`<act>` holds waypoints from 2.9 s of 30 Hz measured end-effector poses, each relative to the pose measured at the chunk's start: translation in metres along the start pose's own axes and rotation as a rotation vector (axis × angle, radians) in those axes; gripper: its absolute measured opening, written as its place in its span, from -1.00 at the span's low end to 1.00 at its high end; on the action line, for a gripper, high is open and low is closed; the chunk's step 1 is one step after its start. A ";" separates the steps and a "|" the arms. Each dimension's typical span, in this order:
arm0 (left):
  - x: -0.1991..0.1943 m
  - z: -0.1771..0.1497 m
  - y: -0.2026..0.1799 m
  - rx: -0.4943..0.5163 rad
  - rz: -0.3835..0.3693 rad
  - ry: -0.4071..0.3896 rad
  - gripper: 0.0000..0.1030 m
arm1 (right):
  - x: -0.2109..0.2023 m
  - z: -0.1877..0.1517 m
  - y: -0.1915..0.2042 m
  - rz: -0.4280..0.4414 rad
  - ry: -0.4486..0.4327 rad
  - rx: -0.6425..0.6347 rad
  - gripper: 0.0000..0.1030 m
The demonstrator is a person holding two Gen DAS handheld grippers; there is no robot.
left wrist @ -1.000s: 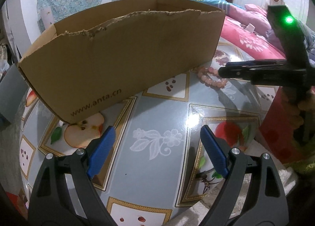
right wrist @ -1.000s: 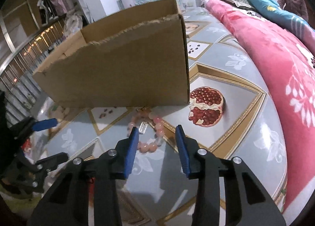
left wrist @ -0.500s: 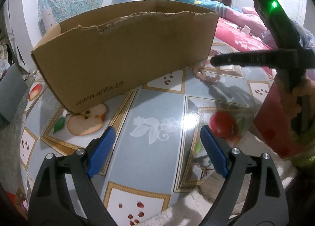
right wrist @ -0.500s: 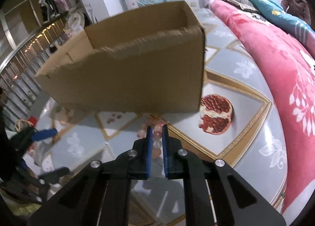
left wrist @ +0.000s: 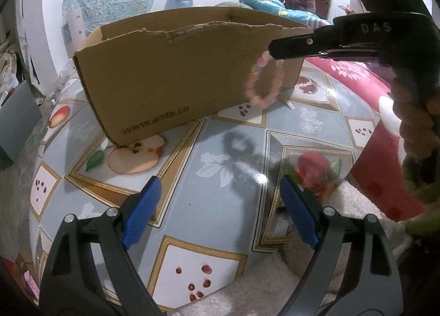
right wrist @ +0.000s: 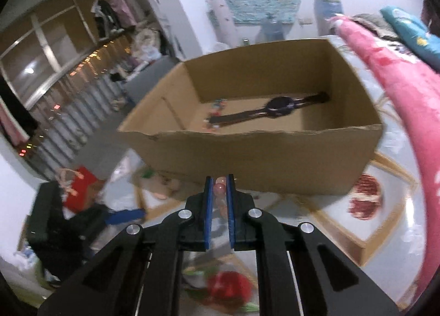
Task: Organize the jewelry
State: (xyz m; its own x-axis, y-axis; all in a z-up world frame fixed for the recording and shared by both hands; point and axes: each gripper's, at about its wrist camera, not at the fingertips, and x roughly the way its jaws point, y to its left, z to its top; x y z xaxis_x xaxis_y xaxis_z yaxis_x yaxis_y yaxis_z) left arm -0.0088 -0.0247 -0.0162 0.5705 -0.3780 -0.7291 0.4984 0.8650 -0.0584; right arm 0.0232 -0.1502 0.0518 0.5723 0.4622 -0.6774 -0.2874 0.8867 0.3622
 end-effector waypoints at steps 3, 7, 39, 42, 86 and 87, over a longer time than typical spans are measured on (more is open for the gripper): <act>0.002 0.002 0.002 -0.005 -0.001 0.002 0.63 | 0.018 -0.014 -0.012 -0.010 0.094 0.046 -0.79; 0.004 0.004 -0.002 0.002 -0.013 0.001 0.63 | 0.019 -0.040 -0.040 -0.077 0.157 0.104 -0.74; 0.029 0.021 -0.044 0.101 -0.052 0.012 0.63 | 0.034 -0.035 -0.057 -0.336 0.058 -0.113 -0.54; 0.026 0.020 -0.043 0.104 -0.054 0.006 0.63 | 0.034 -0.035 -0.057 -0.342 0.062 -0.111 -0.54; 0.007 0.015 -0.028 0.070 -0.047 -0.041 0.63 | 0.036 -0.032 -0.058 -0.348 0.078 -0.053 -0.82; 0.007 0.015 -0.028 0.069 -0.048 -0.041 0.63 | 0.036 -0.032 -0.058 -0.347 0.078 -0.051 -0.83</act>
State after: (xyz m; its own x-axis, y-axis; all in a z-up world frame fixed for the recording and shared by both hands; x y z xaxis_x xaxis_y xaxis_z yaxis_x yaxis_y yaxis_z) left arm -0.0088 -0.0561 -0.0100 0.5706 -0.4325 -0.6981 0.5688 0.8213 -0.0439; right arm 0.0357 -0.1851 -0.0143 0.5831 0.1316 -0.8017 -0.1256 0.9895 0.0711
